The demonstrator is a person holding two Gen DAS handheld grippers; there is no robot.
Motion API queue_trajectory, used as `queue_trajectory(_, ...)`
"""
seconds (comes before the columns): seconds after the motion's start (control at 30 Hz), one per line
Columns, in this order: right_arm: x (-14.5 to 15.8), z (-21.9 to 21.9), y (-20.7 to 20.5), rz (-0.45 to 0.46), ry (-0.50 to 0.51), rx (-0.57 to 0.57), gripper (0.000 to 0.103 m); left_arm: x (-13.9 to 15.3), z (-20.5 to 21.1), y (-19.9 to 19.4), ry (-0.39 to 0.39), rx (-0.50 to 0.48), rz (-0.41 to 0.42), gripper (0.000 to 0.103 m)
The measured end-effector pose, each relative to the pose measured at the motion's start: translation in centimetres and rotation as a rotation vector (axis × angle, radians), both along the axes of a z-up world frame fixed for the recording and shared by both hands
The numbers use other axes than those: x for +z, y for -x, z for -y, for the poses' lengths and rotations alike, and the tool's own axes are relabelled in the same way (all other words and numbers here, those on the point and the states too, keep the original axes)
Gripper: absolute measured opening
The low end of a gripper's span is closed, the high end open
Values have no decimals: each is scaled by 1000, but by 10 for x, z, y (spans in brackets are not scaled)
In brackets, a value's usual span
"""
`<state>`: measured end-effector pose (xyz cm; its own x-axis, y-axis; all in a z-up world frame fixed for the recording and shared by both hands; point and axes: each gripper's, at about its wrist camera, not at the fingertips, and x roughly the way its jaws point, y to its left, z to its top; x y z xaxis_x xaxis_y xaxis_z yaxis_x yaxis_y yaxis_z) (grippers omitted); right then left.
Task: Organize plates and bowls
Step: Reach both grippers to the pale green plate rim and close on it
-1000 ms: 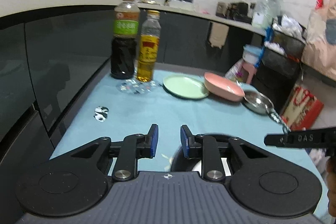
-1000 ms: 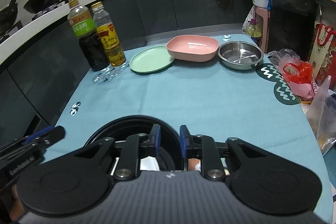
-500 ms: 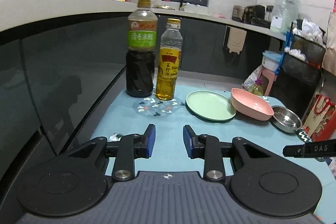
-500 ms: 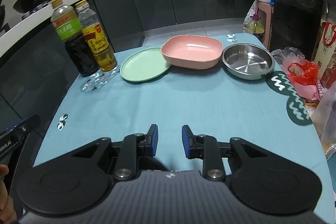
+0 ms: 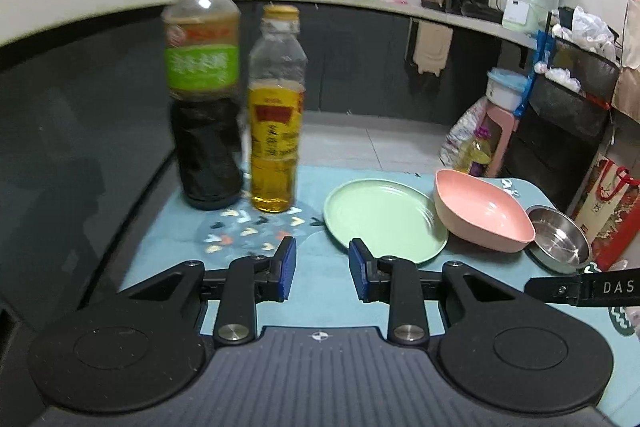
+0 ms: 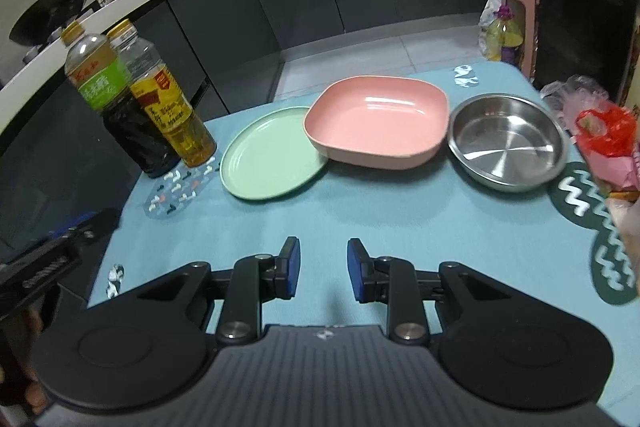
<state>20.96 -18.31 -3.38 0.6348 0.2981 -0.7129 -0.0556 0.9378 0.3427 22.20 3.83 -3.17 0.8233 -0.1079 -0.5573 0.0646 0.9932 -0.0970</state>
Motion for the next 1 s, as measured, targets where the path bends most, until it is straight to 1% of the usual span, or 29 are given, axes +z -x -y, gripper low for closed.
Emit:
queue_trajectory(0.1,-5,1,-15,-9,-9,-15,22,-6,6,-22,20,-30,-38,27)
queue_trajectory(0.2,-13,3,-31,-29,-36,-32,22,-15,13,-43,12,-41,-75,27)
queue_trajectory(0.33,-23,2,-51,-38,-83,-50,22,-28,18,-70,-4,-29,-111,27)
queue_trajectory(0.5,-37,-5,-70,-33,-99,-63,22,-43,14,-94,25,-14,-134,27)
queue_trajectory(0.6,-45,-5,-78,-46,-123,-76,22,-49,11,-103,39,-5,-133,27)
queue_trajectory(0.7,-50,-5,-82,-38,-151,-90,22,-54,11,-112,38,3,-143,27)
queue_trajectory(0.87,-59,-8,-86,-26,-152,-106,22,-65,13,-123,41,5,-167,27)
queue_trajectory(0.97,-64,-7,-87,-17,-155,-119,22,-71,15,-126,58,-19,-191,26)
queue_trajectory(1.0,-63,-7,-88,-11,-149,-119,22,-73,16,-126,59,-26,-186,26)
